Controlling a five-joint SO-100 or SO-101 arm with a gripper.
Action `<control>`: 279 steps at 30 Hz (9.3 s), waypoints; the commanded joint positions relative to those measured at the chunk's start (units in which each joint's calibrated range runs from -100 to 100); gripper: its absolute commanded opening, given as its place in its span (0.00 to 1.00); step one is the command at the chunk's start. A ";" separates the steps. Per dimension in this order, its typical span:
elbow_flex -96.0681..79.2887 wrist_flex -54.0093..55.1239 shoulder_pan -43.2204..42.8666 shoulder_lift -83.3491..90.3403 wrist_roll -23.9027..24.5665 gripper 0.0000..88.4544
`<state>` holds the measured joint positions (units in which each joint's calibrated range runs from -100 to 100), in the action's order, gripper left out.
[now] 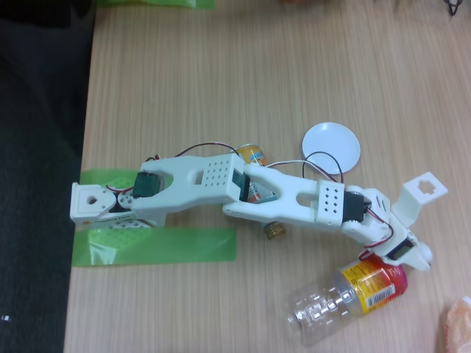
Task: Pick up the plastic bottle and stand it up on the white place
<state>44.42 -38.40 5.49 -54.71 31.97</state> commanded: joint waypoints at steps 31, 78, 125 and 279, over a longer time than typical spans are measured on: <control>11.40 -16.79 -2.38 14.02 0.70 0.16; -14.13 -39.28 -24.90 79.45 7.31 0.16; -74.34 21.41 -27.57 97.76 20.70 0.09; -70.54 46.47 -25.79 67.02 22.80 0.09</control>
<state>-29.78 7.48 -19.84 11.28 54.99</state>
